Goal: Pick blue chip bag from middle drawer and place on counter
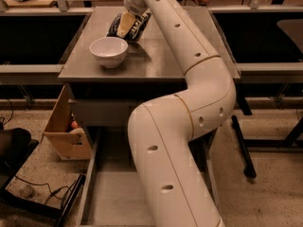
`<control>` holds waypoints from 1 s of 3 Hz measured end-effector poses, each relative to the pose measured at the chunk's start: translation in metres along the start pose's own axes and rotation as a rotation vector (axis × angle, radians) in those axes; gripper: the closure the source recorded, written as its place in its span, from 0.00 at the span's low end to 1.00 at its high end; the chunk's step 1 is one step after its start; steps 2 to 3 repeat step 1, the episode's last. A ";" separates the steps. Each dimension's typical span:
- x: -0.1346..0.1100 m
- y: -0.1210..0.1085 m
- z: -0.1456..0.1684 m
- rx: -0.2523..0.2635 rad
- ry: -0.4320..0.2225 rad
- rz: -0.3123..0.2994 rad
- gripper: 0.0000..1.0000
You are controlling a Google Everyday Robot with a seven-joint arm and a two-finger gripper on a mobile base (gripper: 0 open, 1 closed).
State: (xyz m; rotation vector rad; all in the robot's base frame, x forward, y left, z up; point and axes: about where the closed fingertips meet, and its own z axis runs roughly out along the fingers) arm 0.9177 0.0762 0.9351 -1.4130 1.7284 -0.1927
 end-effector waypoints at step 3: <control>-0.029 -0.011 -0.061 0.015 0.072 -0.061 0.00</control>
Offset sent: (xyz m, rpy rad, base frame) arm 0.0000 0.0000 0.0000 0.0000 0.0000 0.0000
